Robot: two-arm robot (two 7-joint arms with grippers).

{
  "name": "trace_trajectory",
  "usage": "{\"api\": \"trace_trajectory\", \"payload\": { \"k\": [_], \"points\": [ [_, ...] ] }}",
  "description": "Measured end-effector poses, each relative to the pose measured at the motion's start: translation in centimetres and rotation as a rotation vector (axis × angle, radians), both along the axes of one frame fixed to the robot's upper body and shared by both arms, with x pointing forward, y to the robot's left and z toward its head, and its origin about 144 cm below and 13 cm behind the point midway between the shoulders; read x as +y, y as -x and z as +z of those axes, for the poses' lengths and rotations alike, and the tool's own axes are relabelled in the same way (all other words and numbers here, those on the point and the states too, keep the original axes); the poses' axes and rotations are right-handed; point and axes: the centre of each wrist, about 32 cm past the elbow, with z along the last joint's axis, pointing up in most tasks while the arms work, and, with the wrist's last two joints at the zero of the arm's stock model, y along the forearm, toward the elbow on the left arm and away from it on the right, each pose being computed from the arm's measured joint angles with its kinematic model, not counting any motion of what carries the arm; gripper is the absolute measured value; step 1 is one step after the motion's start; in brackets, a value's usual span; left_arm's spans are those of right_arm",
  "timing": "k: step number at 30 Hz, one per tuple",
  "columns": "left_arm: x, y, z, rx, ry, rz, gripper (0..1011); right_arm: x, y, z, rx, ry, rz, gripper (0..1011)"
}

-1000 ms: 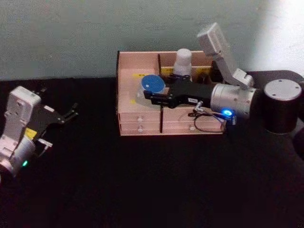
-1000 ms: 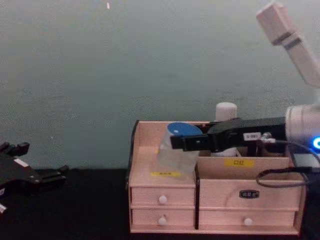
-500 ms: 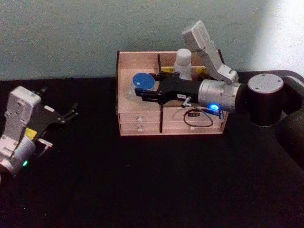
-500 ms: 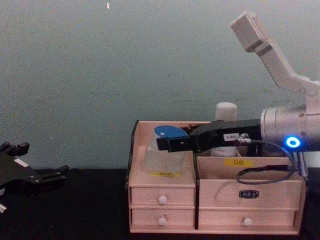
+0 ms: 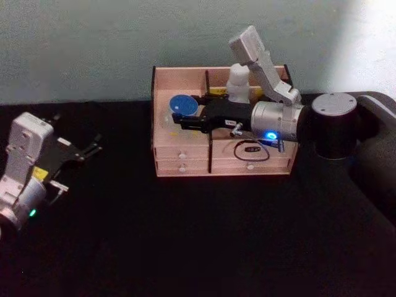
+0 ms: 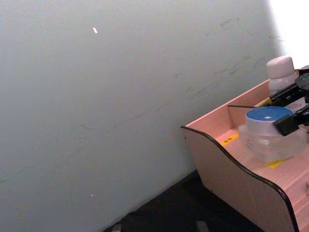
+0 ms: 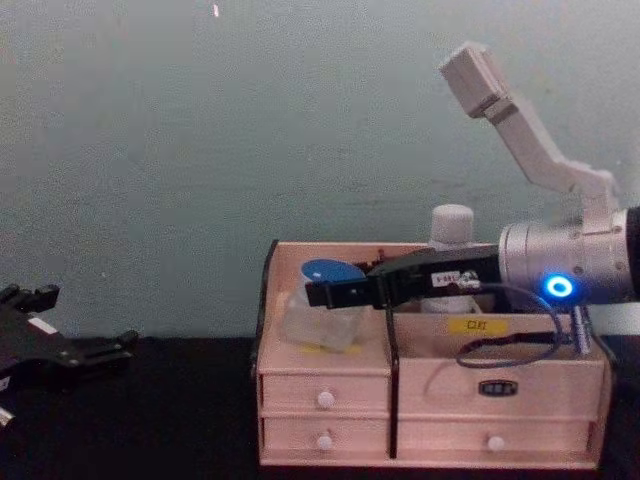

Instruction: Pick up the facial cleanser and watermelon frost from the table and place them into the tiered storage box.

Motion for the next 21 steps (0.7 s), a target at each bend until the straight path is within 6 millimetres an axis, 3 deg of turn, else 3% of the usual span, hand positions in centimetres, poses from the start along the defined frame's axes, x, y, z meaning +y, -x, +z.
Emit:
{"api": "trace_trajectory", "payload": {
  "k": [21],
  "points": [
    [0.00,0.00,0.00,0.000,0.000,0.000,1001,0.22,-0.54,-0.18,0.011,-0.001,-0.014,720]
  ]
}}
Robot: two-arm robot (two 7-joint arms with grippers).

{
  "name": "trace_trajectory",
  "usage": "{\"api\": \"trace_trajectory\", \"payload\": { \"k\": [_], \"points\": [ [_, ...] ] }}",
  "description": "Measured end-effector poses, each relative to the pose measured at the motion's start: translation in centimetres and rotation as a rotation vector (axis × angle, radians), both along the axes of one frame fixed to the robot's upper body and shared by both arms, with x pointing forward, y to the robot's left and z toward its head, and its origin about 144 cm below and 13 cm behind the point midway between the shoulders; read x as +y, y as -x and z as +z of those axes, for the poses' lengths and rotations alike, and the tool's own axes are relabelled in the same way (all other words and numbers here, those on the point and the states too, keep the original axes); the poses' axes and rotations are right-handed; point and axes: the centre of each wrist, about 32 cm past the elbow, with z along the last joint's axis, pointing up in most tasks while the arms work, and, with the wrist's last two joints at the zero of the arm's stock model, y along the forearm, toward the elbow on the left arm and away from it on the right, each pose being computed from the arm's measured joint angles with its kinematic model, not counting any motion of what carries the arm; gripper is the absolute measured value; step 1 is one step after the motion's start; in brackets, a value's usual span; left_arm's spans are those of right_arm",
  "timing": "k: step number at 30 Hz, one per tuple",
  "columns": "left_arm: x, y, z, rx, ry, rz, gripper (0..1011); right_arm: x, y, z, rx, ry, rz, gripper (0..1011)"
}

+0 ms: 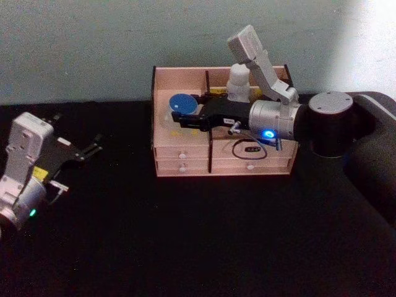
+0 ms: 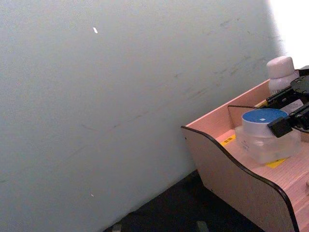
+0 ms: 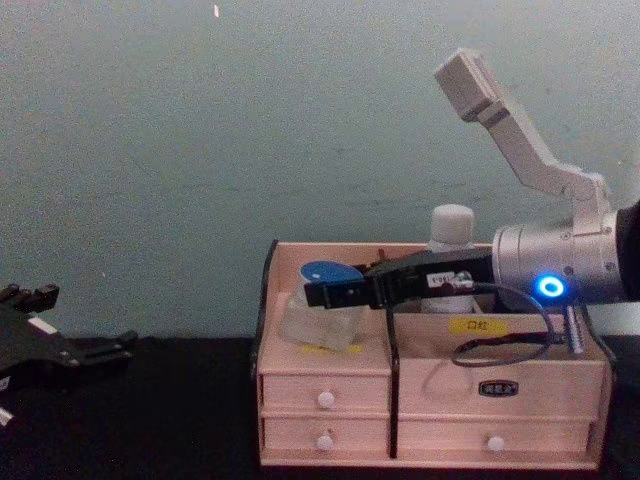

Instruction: Pick up the facial cleanser and watermelon frost from the table and place them into the tiered storage box.

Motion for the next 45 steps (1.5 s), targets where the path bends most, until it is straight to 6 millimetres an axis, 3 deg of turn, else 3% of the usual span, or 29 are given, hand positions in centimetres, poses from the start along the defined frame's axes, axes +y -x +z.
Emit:
{"api": "trace_trajectory", "payload": {
  "k": [6,16,28,36,45],
  "points": [
    [0.0,0.0,0.0,0.000,0.000,0.000,1001,0.0,0.0,0.0,0.000,0.000,0.000,720],
    [0.0,0.0,0.0,0.000,0.000,0.000,1001,0.0,0.0,0.0,0.001,0.000,0.001,981],
    [0.0,0.0,0.0,0.000,0.000,0.000,1001,0.0,0.2,0.1,-0.004,-0.002,0.001,1003],
    [0.0,0.0,0.0,0.000,0.000,0.000,1001,-1.5,2.0,0.8,-0.059,-0.033,-0.011,1003],
    [0.0,0.0,0.0,0.000,0.000,0.000,1001,-5.1,6.0,1.6,-0.069,-0.047,0.001,1002]
  ]
}}
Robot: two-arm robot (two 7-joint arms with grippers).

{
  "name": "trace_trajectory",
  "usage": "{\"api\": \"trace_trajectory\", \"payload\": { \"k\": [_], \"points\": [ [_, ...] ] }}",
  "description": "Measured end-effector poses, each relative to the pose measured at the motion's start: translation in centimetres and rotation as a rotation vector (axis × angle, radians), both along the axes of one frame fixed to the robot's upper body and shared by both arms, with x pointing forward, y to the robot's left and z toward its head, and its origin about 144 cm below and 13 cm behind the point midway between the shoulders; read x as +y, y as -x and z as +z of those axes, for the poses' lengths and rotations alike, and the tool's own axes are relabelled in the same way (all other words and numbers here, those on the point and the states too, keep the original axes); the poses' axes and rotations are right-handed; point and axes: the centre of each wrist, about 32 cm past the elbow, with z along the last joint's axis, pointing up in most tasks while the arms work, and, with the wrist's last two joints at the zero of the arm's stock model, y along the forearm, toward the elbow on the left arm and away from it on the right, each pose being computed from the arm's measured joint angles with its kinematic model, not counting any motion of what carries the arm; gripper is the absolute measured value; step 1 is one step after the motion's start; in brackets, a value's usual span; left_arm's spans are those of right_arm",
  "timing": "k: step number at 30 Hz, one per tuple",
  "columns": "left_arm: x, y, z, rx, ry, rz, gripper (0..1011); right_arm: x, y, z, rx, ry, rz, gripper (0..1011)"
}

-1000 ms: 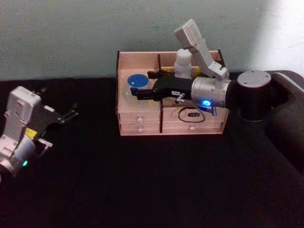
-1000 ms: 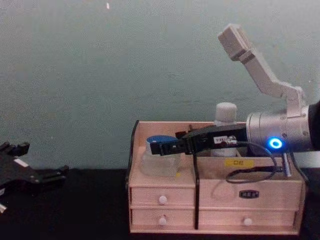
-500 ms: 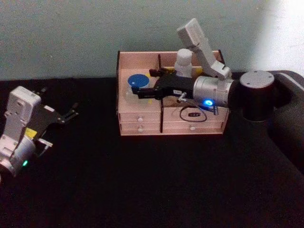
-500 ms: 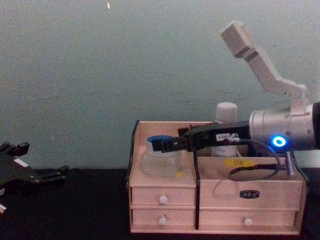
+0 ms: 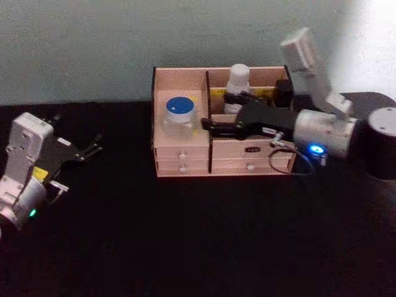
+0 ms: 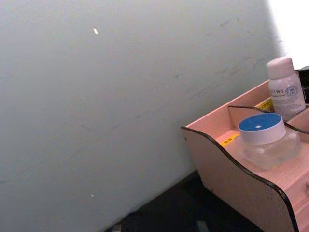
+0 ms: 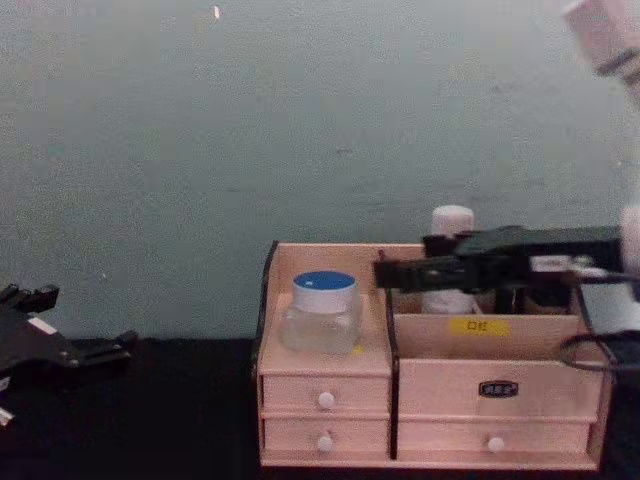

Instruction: Pick up the facial cleanser and watermelon frost from the table and place them into the tiered storage box.

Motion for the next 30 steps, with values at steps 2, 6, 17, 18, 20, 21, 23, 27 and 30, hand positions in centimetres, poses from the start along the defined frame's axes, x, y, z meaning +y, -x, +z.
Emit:
{"api": "trace_trajectory", "payload": {
  "k": [2,6,17,18,20,21,23,27,30],
  "points": [
    [0.0,0.0,0.0,0.000,0.000,0.000,1001,-1.1,1.2,0.1,0.007,0.003,-0.002,1002],
    [0.0,0.0,0.0,0.000,0.000,0.000,1001,-3.2,3.2,0.2,0.009,0.019,-0.041,1003],
    [0.0,0.0,0.0,0.000,0.000,0.000,1001,-7.5,8.1,0.0,-0.084,0.081,-0.403,1002],
    [0.0,0.0,0.0,0.000,0.000,0.000,1001,-7.8,8.4,-0.1,-0.100,0.081,-0.440,1003],
    [0.0,0.0,0.0,0.000,0.000,0.000,1001,-8.2,9.0,-0.4,-0.134,0.077,-0.542,1002],
    [0.0,0.0,0.0,0.000,0.000,0.000,1001,-8.3,9.3,-0.6,-0.155,0.082,-0.602,1003],
    [0.0,0.0,0.0,0.000,0.000,0.000,1001,-8.3,9.5,-0.9,-0.170,0.092,-0.657,1003],
    [0.0,0.0,0.0,0.000,0.000,0.000,1001,-7.8,9.6,-2.0,-0.184,0.130,-0.755,1002],
    [0.0,0.0,0.0,0.000,0.000,0.000,1002,-6.9,9.5,-3.6,-0.172,0.174,-0.824,1003]
  ]
}}
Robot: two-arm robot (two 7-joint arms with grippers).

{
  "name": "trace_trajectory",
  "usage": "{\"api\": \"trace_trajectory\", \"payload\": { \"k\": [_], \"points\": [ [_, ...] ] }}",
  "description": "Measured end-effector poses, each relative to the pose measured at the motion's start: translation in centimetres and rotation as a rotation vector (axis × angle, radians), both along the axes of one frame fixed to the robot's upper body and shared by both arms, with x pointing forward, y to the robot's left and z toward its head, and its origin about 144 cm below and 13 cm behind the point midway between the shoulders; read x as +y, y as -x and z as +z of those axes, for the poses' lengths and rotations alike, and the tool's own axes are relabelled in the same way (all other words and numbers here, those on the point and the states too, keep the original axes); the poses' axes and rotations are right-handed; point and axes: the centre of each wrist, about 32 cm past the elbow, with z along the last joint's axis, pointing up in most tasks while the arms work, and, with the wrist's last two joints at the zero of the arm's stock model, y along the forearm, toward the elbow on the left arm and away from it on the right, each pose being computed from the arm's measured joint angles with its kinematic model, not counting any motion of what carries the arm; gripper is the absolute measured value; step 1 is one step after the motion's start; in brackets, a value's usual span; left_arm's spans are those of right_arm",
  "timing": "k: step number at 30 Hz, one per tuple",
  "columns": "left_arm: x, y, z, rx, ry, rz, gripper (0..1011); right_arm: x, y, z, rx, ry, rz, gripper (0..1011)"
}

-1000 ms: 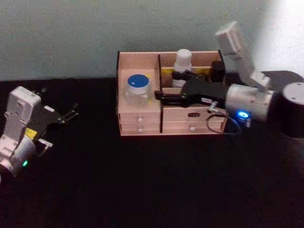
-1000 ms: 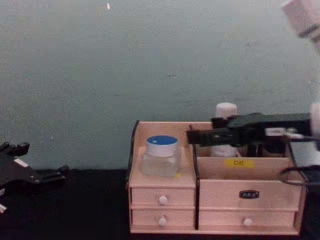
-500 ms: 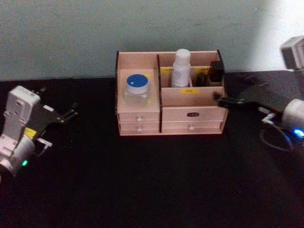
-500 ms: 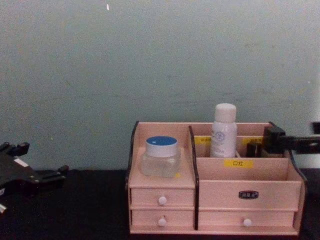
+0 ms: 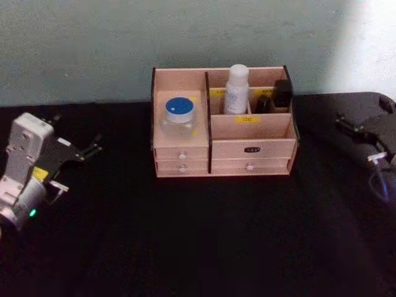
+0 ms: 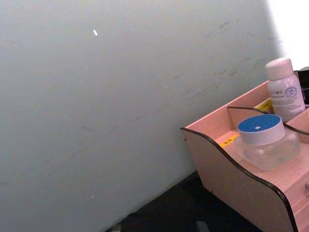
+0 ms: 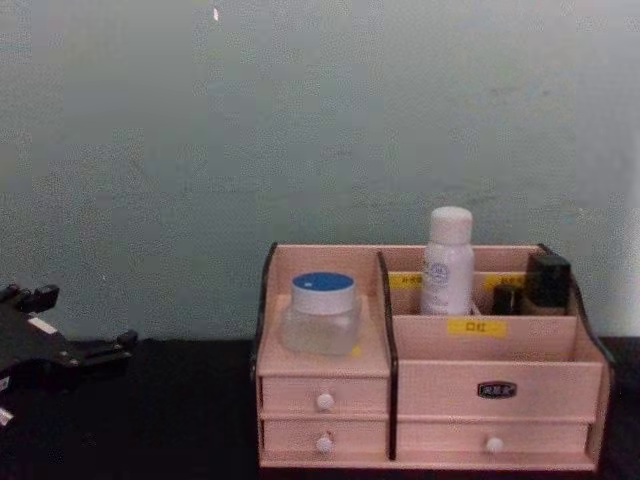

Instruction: Pick up the facial cleanser and watermelon frost from the table and place them into the tiered storage box.

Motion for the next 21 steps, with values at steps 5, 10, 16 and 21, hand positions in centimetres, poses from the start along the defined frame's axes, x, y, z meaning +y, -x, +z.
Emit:
{"api": "trace_trajectory", "payload": {
  "k": [5,10,16,21],
  "points": [
    [0.0,0.0,0.0,0.000,0.000,0.000,1001,1.2,-0.1,-2.1,0.031,0.031,-0.054,1002],
    [0.0,0.0,0.0,0.000,0.000,0.000,1001,2.0,-0.2,-3.7,0.063,0.054,-0.072,1002],
    [0.0,0.0,0.0,0.000,0.000,0.000,1001,2.3,-0.4,-4.7,0.094,0.054,-0.081,1002],
    [0.0,0.0,0.0,0.000,0.000,0.000,1001,2.2,-0.5,-4.8,0.098,0.052,-0.081,1003]
  ]
}}
